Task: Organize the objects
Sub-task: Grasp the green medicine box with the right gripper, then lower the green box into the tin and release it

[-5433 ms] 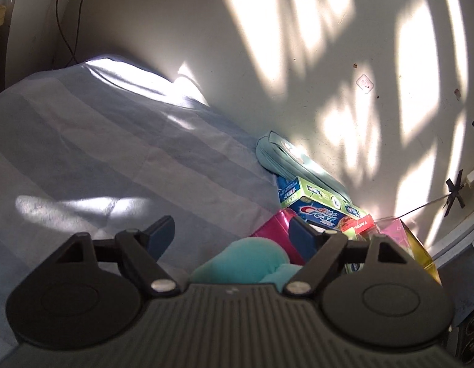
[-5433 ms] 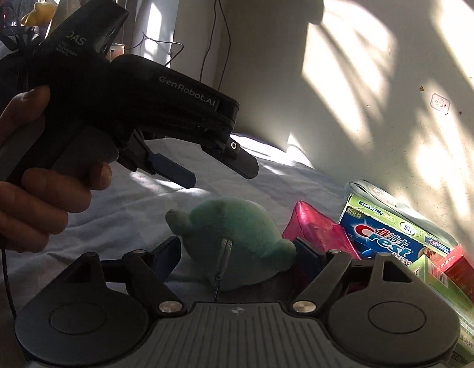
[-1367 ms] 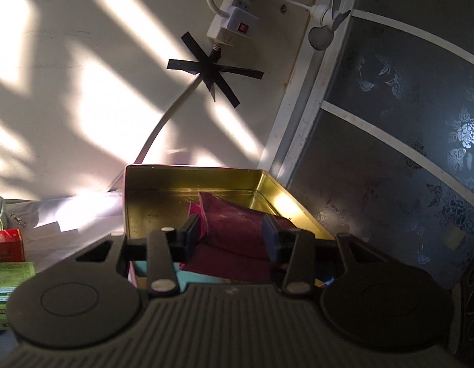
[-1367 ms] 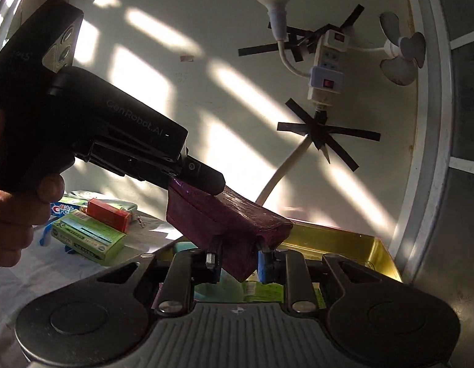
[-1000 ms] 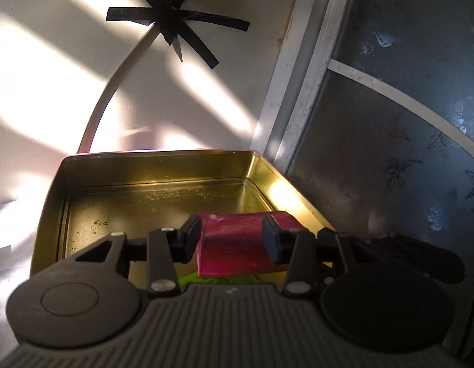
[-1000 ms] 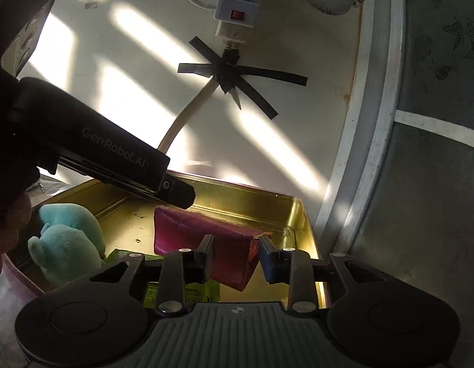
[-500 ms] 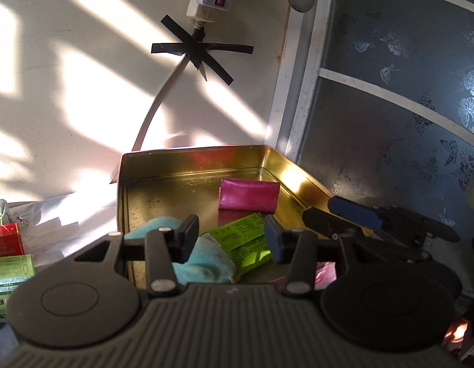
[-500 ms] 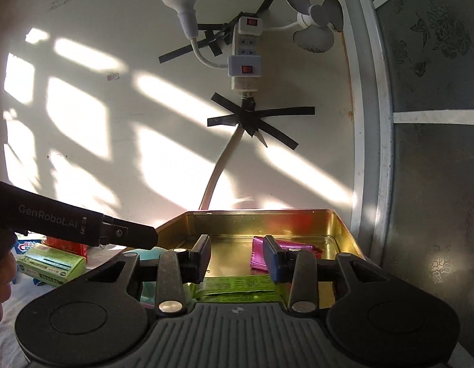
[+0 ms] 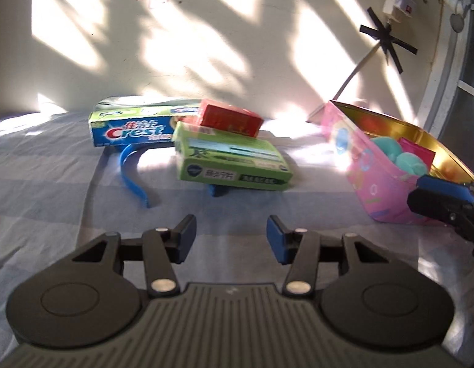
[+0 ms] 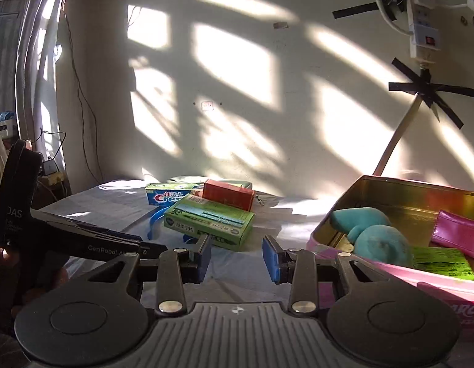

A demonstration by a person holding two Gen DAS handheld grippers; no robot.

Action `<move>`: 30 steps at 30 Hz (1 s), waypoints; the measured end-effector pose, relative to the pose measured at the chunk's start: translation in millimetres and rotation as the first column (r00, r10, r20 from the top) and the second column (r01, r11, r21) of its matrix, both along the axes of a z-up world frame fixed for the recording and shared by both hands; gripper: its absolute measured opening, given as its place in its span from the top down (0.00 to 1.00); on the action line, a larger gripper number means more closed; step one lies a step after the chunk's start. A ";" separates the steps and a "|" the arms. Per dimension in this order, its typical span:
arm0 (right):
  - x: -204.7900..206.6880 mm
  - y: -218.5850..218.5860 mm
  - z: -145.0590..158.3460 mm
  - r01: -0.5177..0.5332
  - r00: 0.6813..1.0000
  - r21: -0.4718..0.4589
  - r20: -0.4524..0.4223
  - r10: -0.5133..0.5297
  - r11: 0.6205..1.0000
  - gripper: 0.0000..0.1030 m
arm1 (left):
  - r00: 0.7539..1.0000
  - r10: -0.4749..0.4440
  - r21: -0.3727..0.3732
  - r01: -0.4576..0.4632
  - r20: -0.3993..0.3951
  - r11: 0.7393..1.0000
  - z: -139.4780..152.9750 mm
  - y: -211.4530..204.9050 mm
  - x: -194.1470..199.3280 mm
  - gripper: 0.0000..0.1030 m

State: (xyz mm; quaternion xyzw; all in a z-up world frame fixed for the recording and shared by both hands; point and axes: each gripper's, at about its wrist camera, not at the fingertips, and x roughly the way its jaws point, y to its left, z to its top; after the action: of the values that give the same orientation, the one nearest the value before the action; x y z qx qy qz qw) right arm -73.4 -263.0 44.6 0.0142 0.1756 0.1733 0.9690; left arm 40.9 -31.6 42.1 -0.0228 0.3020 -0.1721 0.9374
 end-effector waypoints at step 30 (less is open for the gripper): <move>114.6 69.1 -32.0 -0.084 0.981 -0.096 -0.180 0.066 0.992 0.43 | 0.985 -0.015 -0.295 -0.037 -0.173 0.955 23.3 42.4 80.8 0.56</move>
State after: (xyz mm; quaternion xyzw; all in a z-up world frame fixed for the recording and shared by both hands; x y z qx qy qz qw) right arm 41.1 -193.8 12.6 -0.0272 0.2700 0.1986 0.9418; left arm 121.6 10.7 65.3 -0.1802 0.3531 -0.2076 0.8943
